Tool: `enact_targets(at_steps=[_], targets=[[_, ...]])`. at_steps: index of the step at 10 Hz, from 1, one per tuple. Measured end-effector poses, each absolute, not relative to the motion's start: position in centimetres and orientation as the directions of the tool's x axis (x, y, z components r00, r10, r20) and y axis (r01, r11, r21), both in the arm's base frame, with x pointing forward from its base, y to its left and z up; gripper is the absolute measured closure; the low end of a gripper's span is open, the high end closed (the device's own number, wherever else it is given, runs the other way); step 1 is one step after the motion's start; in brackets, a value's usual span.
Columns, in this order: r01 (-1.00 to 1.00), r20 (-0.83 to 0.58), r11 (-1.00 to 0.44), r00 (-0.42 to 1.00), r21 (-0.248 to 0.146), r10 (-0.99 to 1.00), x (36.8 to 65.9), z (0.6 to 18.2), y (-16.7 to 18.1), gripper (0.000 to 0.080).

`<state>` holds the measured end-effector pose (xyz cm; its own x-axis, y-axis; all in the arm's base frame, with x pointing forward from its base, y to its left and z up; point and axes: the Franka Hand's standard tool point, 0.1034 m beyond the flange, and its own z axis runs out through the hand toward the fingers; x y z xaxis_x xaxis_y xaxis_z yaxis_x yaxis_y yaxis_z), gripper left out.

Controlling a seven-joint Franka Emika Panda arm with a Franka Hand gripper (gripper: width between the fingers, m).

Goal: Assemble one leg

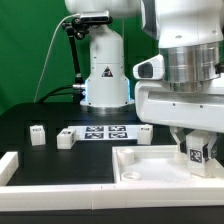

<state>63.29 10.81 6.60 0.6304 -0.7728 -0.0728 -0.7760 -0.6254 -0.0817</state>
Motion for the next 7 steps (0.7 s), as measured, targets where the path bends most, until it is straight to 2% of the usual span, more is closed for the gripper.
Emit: enact_targets(at_steps=[4, 7], targets=[[-0.966, -0.083, -0.258, 0.26, -0.031, -0.962, 62.97, 6.58, 10.62, 0.0509], [-0.999, -0.079, 0.046, -0.046, 0.006, -0.996, 62.71, 6.58, 10.6, 0.0509]])
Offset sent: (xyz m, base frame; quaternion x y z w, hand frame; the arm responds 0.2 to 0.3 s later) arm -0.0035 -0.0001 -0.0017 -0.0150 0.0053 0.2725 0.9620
